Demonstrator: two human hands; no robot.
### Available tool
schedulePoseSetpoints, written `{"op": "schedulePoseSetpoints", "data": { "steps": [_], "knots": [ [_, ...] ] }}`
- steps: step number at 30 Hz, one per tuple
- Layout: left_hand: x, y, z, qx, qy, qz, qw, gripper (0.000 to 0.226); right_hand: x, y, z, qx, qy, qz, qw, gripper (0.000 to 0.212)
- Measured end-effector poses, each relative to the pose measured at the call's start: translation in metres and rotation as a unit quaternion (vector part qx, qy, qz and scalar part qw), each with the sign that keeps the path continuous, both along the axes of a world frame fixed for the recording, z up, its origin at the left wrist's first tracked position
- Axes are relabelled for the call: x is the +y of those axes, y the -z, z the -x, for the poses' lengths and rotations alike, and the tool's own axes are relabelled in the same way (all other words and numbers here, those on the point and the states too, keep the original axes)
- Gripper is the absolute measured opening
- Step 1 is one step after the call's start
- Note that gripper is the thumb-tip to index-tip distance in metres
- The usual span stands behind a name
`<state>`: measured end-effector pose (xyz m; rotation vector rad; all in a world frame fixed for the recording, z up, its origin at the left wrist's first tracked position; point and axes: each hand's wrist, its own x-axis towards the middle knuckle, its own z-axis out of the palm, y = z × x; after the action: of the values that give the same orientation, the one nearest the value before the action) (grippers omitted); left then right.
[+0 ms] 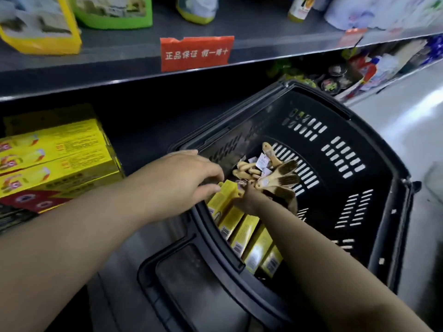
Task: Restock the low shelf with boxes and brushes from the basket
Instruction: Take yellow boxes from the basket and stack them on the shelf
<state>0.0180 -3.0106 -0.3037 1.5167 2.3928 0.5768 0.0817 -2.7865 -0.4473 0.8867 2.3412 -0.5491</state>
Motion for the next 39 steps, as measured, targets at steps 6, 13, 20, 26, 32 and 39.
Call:
{"op": "schedulePoseSetpoints", "data": {
  "steps": [6, 13, 20, 26, 32, 39],
  "knots": [
    [0.011, 0.012, 0.004, 0.102, -0.001, -0.023, 0.994, 0.056, 0.009, 0.034, 0.002, -0.024, 0.025, 0.038, 0.999, 0.075],
    [0.022, 0.013, 0.005, 0.081, -0.037, -0.033, 0.996, 0.053, 0.04, -0.006, -0.004, 0.118, 0.26, 0.13, 0.95, 0.063],
    [0.036, 0.008, 0.0, 0.066, -0.069, -0.034, 0.995, 0.054, 0.044, -0.123, -0.032, 0.304, 0.345, 0.36, 0.812, 0.019],
    [0.048, -0.013, -0.019, -0.242, -0.165, -0.122, 0.948, 0.036, 0.02, -0.179, -0.048, 0.403, 0.295, 0.411, 0.763, 0.024],
    [0.048, -0.02, -0.029, -0.532, -0.165, -0.13, 0.82, 0.029, -0.01, -0.178, -0.039, 0.426, 0.248, 0.423, 0.761, 0.027],
    [0.034, -0.023, -0.013, -0.506, -0.281, -0.179, 0.796, 0.028, 0.014, -0.099, -0.032, 0.181, 0.212, 0.219, 0.935, 0.018]
  ]
}}
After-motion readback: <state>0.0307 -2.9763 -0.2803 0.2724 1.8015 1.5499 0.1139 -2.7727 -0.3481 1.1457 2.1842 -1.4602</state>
